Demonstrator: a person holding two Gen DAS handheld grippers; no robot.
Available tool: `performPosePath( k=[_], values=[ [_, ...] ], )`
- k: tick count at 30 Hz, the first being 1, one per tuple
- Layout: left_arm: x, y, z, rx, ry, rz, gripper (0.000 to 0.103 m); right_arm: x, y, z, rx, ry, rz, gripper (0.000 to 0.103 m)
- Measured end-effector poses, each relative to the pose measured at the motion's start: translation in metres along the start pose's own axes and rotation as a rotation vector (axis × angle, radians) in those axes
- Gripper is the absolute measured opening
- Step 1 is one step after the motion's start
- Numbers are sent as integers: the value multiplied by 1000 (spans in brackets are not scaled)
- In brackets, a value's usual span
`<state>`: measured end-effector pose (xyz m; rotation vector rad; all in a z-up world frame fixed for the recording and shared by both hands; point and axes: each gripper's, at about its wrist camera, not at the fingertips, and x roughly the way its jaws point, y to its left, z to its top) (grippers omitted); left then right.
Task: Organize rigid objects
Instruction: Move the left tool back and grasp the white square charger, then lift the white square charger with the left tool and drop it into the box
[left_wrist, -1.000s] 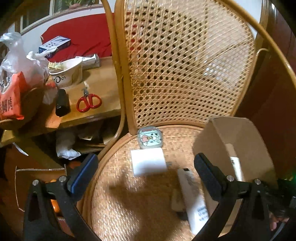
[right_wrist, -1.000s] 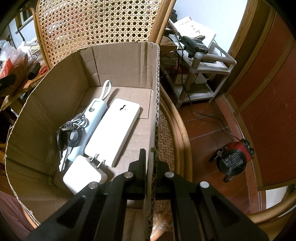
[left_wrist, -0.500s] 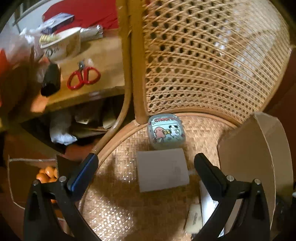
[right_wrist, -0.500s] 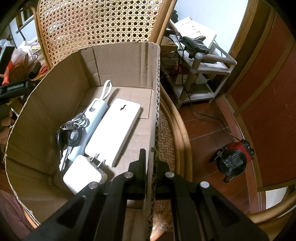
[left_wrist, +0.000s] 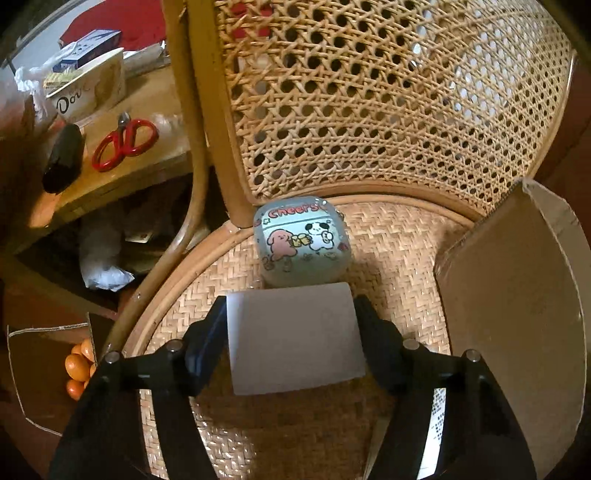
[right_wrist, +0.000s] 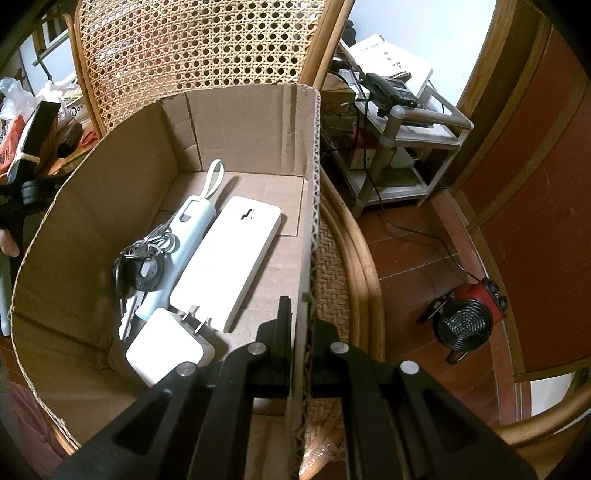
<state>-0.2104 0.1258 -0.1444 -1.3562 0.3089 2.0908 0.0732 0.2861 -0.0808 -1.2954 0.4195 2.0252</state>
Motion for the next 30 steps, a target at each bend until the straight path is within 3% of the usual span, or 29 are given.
performPosePath(
  k=[12, 23, 30],
  values=[
    [-16, 9, -10, -11, 74, 33, 62, 1, 0, 2, 15, 8, -1, 8],
    [-63, 24, -23, -8, -30, 58, 62, 0, 3, 7, 15, 8, 0, 8],
    [-113, 15, -37, -11, -190, 66, 62, 0, 1, 9, 18, 7, -1, 8]
  ],
)
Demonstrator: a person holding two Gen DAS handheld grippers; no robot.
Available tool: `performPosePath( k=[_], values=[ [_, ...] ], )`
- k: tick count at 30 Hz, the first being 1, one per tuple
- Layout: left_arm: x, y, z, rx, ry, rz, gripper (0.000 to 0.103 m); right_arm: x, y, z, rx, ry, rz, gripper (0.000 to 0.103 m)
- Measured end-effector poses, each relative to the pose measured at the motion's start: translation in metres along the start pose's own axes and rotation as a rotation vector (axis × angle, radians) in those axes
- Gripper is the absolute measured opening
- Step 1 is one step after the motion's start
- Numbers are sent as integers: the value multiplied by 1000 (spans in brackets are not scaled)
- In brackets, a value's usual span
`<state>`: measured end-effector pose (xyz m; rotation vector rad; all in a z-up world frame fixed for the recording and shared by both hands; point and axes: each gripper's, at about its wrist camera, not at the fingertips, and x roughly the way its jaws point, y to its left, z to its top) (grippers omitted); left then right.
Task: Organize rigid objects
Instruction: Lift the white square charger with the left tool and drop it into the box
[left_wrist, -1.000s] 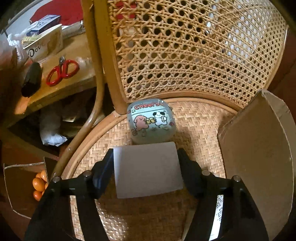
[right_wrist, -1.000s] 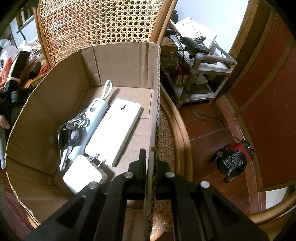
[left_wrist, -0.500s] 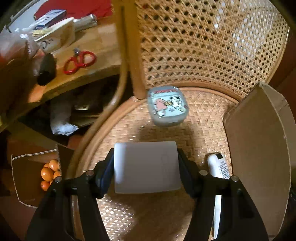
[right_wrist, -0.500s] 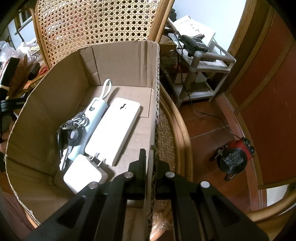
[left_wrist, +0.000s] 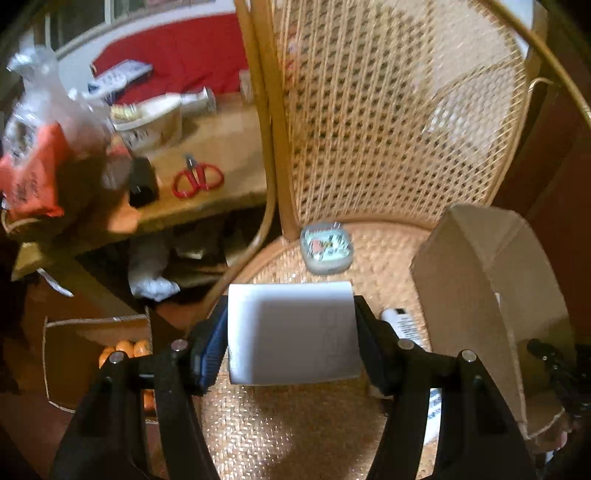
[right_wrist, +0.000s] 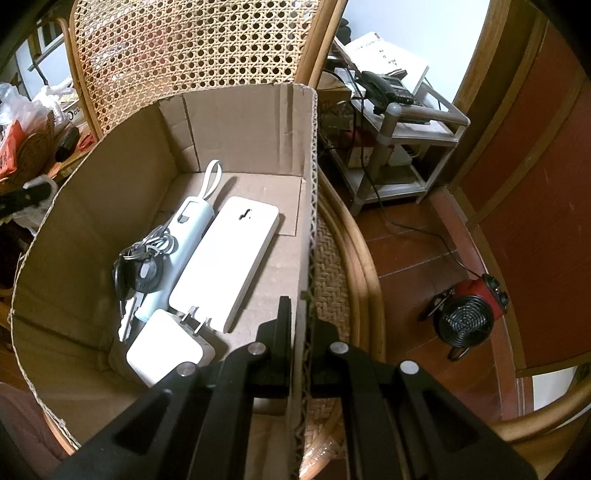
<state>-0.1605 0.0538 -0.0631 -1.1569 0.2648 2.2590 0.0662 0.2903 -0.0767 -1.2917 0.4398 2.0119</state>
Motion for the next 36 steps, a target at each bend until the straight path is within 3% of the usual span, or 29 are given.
performPosePath(
  k=[4, 8, 15, 22, 29, 36],
  values=[
    [-30, -12, -6, 27, -82, -11, 62, 0, 0, 0, 0, -2, -1, 7],
    [-58, -27, -6, 37, -160, -67, 62, 0, -1, 0, 1, -2, -1, 7],
    [-83, -71, -11, 143, -322, -103, 62, 0, -1, -2, -1, -6, -1, 7],
    [-87, -103, -19, 194, -341, -199, 62, 0, -2, -5, -1, -5, -1, 8],
    [-75, -129, -23, 219, -311, -232, 62, -1, -2, -8, -3, -6, -1, 8],
    [-58, -150, -31, 288, -273, -193, 62, -1, -2, -8, -2, -9, -1, 8]
  ],
)
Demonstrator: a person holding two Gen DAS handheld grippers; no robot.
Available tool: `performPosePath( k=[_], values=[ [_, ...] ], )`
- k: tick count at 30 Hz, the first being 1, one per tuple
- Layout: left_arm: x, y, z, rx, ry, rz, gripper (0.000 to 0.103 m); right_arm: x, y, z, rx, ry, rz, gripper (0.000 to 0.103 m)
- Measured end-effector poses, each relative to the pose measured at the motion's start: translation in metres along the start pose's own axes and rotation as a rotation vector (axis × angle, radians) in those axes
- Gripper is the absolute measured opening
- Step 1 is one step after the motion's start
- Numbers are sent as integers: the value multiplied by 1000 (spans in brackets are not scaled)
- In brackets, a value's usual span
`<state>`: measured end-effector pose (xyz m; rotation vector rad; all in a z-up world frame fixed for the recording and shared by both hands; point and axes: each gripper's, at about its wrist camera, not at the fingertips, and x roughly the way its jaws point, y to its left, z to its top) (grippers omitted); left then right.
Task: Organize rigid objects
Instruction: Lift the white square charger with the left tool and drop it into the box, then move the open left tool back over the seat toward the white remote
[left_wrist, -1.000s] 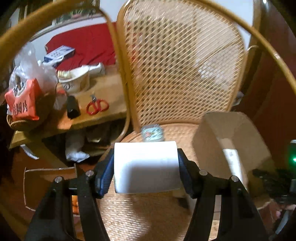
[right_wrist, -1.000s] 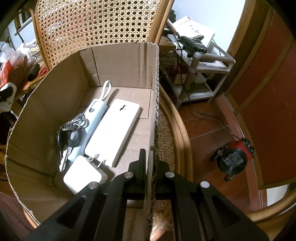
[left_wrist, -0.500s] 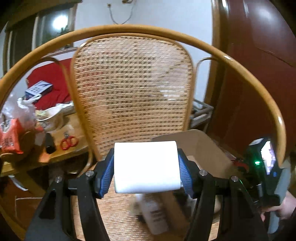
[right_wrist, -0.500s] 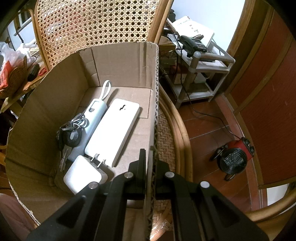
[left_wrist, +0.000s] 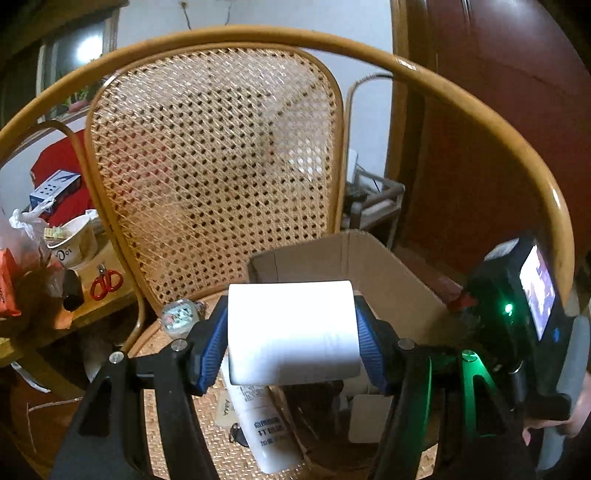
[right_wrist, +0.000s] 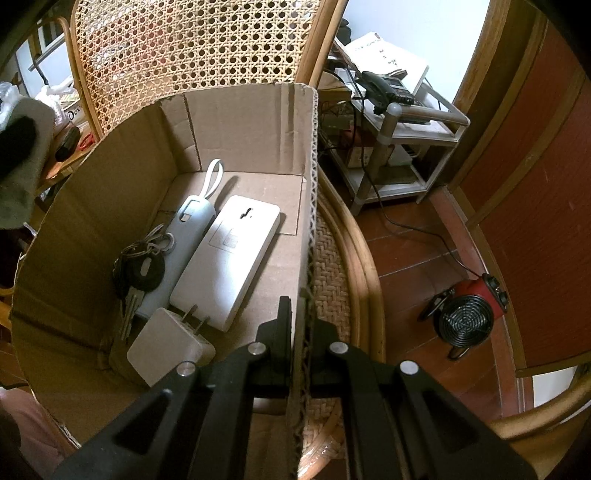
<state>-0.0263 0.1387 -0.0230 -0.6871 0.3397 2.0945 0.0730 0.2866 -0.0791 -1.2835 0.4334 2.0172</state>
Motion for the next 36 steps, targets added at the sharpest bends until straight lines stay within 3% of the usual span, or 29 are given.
performPosePath(
  k=[7, 12, 20, 22, 24, 31, 36],
  values=[
    [3, -13, -5, 40, 33, -41, 62, -1, 0, -1, -2, -1, 0, 8],
    [13, -16, -5, 35, 99, -69, 61, -1, 0, -1, -2, -1, 0, 8],
    [-15, -23, 1, 99, -12, -26, 62, 0, -1, -2, -1, 0, 0, 8],
    [-16, -19, 2, 100, -9, -2, 67, 0, 1, -2, -4, 0, 0, 8],
    [-13, -12, 2, 97, 3, 38, 91, -1, -1, -1, 0, -1, -8, 11],
    [-5, 24, 1, 56, 40, 151, 101, -1, 2, -5, -8, -1, -1, 11],
    [2, 47, -3, 27, 89, 166, 102, -1, 2, -5, -7, -1, -1, 11]
  ],
)
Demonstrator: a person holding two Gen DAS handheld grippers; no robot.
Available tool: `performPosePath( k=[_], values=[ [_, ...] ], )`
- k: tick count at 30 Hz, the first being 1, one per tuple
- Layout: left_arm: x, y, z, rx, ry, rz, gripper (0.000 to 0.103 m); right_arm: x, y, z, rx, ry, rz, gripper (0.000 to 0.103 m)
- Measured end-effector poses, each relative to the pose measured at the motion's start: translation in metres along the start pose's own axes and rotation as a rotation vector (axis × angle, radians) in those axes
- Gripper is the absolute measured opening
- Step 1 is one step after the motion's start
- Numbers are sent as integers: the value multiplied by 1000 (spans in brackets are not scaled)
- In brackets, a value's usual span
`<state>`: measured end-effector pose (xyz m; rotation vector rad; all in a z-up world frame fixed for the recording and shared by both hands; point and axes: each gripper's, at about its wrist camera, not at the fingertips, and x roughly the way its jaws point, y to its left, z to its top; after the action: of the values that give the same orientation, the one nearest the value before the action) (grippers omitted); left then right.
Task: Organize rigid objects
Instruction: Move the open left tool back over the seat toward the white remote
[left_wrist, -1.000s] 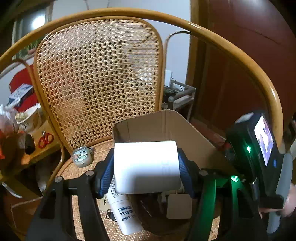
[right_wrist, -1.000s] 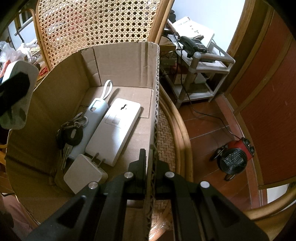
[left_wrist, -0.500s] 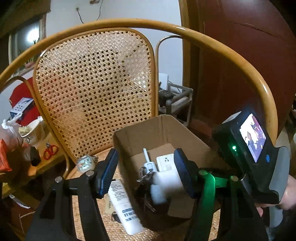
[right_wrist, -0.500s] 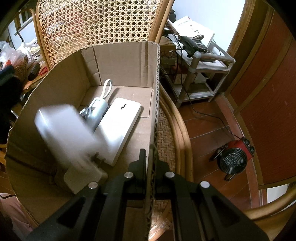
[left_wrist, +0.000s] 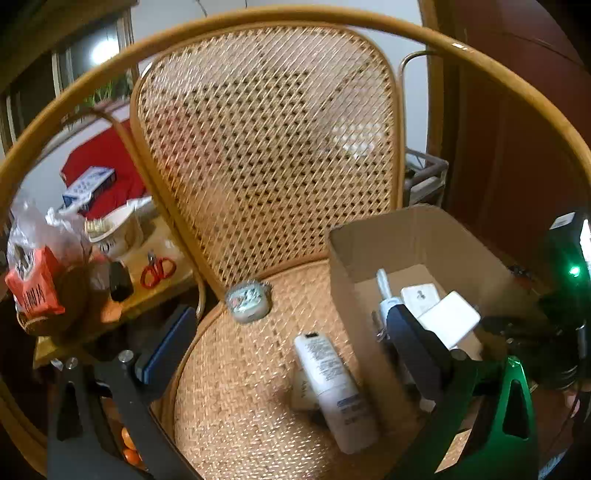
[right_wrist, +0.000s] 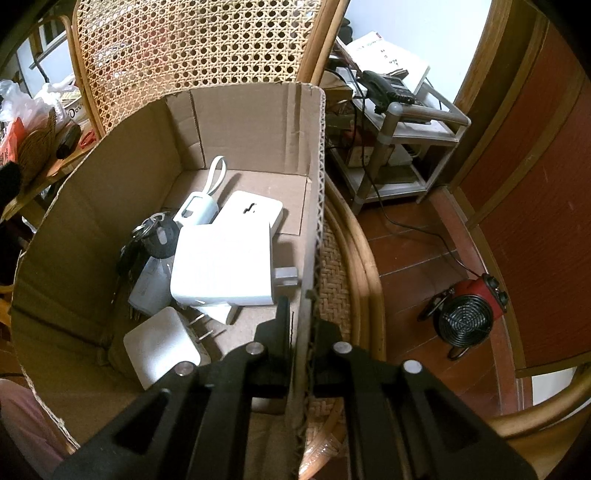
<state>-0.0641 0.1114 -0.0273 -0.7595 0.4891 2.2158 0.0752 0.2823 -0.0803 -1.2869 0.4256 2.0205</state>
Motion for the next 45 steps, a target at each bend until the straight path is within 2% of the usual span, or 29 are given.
performPosePath(
  k=[4, 9, 14, 20, 28, 33, 41, 45],
  values=[
    [13, 7, -8, 29, 79, -33, 102, -1, 0, -1, 1, 1, 0, 11],
    [25, 14, -18, 42, 134, -23, 102, -1, 1, -2, 1, 1, 0, 11],
    [40, 24, -28, 45, 213, -50, 102, -1, 0, -2, 1, 2, 0, 11],
    [62, 37, -43, 1, 353, -130, 102, 0, 0, -1, 1, 2, 0, 11],
    [85, 48, -58, -42, 473, -127, 102, 0, 0, -2, 2, 4, 0, 11],
    [89, 43, -65, -11, 500, -128, 102, 0, 0, -1, 1, 4, 0, 11],
    [87, 33, -64, 12, 495, -132, 102, 0, 0, -1, 1, 4, 0, 11],
    [87, 31, -62, 14, 490, -99, 102, 0, 0, -1, 1, 4, 0, 11]
  ],
)
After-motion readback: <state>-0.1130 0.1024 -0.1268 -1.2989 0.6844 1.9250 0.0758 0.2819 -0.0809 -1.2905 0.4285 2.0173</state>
